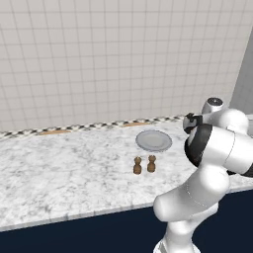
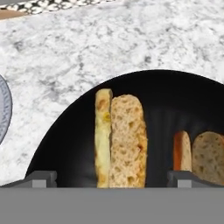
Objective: Place one bun and one sausage from the bowl on each plate.
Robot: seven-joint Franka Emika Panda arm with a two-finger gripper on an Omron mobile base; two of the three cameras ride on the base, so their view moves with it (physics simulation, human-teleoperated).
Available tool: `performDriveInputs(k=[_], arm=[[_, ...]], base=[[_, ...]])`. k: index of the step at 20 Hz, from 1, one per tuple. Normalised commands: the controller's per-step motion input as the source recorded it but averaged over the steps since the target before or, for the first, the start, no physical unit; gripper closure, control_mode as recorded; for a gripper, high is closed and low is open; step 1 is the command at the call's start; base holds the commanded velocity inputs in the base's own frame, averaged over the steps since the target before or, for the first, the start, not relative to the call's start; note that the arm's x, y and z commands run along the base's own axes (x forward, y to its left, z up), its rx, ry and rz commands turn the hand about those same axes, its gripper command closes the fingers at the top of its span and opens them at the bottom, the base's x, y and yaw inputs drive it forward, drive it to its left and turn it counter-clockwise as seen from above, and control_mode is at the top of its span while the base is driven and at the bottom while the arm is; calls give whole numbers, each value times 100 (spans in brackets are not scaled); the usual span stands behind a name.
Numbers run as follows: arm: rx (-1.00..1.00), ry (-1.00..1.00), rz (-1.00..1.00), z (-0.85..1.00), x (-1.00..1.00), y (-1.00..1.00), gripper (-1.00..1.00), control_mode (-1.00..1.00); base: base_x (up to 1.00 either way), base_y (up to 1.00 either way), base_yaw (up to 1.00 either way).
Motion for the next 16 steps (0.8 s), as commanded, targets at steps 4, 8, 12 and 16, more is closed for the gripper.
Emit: performDriveInputs(k=[4,8,12,16], arm=[[0,0,0,-34,19,0,-100,-100],[0,0,0,-24,22,0,-100,-100],[0,0,0,-9,13,0,-100,-100],[0,0,0,-8,2,0,-100,-100]], base=[[0,0,0],[0,0,0],[0,0,0],[0,0,0]])
